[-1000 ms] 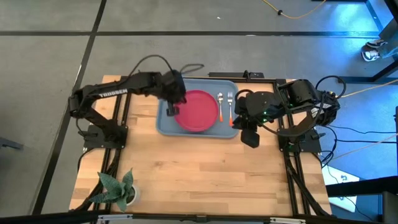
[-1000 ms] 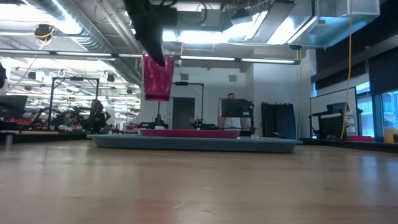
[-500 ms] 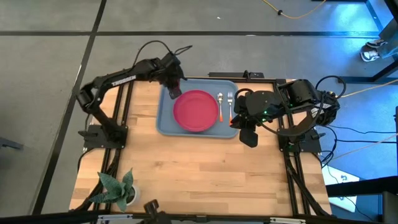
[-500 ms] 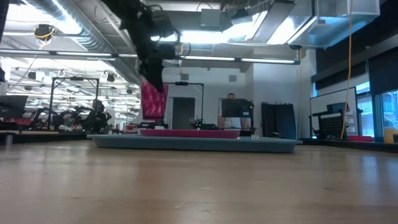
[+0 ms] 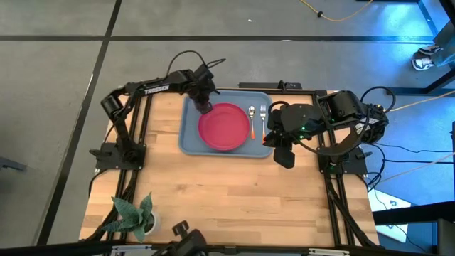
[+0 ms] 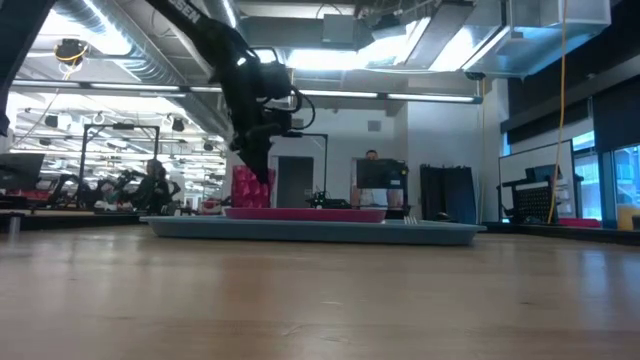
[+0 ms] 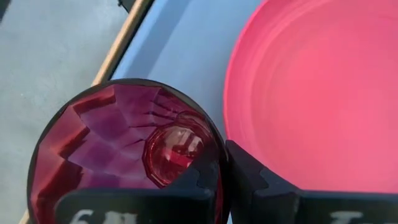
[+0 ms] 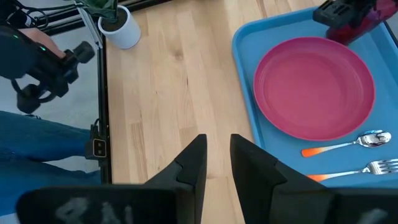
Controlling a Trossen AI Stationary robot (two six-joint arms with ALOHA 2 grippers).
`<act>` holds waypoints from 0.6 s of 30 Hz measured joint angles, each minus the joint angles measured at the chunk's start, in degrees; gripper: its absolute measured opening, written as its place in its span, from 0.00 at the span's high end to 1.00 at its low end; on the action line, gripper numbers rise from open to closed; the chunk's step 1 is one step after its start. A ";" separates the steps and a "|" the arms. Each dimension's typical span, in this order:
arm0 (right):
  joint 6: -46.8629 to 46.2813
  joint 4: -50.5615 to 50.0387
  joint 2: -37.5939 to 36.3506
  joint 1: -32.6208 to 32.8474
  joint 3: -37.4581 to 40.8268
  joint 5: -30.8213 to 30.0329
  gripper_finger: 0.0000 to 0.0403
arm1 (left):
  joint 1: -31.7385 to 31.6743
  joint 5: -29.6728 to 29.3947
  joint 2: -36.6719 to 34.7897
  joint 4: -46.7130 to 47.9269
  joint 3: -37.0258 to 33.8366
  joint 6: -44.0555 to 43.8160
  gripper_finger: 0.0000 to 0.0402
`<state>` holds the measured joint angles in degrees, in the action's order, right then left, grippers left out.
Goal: Pick and place plate/cup/fork/spoon on tray
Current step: Put the red glass on the blue serving tray at the top left of the pink plate
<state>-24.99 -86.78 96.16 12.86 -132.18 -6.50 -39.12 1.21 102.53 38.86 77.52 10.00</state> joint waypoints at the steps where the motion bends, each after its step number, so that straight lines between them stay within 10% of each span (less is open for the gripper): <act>1: 0.00 0.00 0.00 0.00 0.00 0.00 0.81 | 0.01 -0.11 0.19 -0.43 0.01 -0.03 0.99; 18: 0.00 0.00 0.02 0.00 0.00 0.02 0.81 | -0.73 -3.28 0.39 0.02 0.02 -4.79 0.88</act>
<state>-24.99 -86.78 96.18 12.86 -132.18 -6.48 -39.86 -2.07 102.91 38.87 77.54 5.22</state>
